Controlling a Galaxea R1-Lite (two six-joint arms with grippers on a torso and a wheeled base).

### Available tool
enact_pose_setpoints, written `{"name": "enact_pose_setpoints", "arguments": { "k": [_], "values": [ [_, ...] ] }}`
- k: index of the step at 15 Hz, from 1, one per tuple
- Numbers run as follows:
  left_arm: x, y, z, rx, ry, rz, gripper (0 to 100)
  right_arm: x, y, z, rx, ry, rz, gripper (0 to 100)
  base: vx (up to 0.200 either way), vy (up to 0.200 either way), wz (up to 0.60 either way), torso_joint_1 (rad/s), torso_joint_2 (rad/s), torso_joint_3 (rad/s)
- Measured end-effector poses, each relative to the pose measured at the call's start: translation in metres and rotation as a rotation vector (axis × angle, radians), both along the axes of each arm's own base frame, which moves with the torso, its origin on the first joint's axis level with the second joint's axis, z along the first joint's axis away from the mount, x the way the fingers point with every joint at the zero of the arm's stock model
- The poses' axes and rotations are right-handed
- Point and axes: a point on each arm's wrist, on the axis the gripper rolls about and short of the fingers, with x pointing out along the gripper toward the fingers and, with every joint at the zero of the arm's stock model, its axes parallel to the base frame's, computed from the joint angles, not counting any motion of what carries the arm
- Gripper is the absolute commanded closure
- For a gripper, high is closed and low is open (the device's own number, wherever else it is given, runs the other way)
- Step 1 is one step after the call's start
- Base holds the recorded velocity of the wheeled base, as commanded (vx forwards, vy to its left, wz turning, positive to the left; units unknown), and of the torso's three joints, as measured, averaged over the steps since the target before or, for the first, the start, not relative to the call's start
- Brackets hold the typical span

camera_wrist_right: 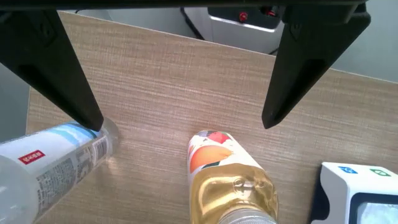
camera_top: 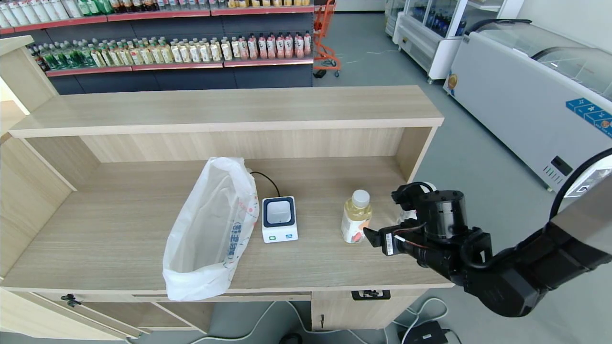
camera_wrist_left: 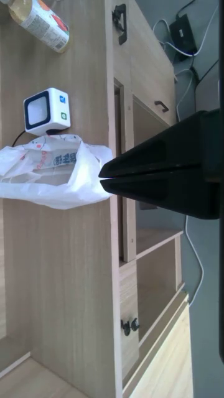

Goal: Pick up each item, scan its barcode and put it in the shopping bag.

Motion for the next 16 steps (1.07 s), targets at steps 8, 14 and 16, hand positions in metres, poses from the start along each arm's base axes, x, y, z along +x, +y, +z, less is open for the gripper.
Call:
{"name": "enact_pose_setpoints", "arguments": {
  "k": [8, 14, 16],
  "values": [
    [0.000, 0.000, 0.000, 0.000, 0.000, 0.000, 100, 0.021, 0.027, -0.023, 0.026, -0.069, 0.027, 0, 0.000, 0.000, 0.00, 0.000, 0.00, 0.000],
    [0.000, 0.000, 0.000, 0.000, 0.000, 0.000, 100, 0.045, 0.046, -0.032, 0.010, -0.138, 0.012, 0, 0.000, 0.000, 0.00, 0.000, 0.00, 0.000],
    [0.000, 0.000, 0.000, 0.000, 0.000, 0.000, 100, 0.054, 0.053, -0.034, 0.017, -0.157, 0.013, 0, 0.000, 0.000, 0.00, 0.000, 0.00, 0.000]
  ]
}}
